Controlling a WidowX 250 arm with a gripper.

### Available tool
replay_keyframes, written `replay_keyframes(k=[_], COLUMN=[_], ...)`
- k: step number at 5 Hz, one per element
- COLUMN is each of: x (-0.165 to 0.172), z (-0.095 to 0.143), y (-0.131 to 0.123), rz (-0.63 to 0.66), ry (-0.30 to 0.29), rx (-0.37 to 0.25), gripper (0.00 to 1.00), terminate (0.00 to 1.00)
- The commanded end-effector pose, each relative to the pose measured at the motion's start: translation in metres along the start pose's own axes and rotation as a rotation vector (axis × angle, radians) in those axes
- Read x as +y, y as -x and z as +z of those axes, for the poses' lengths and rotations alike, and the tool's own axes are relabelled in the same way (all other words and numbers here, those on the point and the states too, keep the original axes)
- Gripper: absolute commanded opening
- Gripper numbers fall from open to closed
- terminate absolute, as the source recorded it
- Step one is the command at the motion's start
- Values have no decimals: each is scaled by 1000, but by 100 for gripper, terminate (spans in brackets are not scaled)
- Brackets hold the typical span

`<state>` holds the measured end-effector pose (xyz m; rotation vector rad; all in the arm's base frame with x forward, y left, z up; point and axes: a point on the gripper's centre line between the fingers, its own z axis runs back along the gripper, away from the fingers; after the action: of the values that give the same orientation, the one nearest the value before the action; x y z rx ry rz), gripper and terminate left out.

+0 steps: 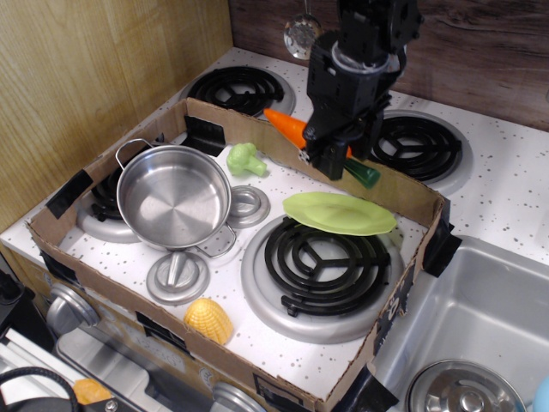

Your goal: Take carrot off plate

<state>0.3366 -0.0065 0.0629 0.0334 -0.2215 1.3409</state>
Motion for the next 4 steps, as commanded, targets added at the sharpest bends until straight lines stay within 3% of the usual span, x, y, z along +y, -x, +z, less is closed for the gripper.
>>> replay_keyframes(k=[1,4], x=[13,29], z=[19,0], y=[-47,-122], rz=[-58,-141], ry=[102,142], rx=[-101,-235], gripper=[0,0], terminate=[0,0])
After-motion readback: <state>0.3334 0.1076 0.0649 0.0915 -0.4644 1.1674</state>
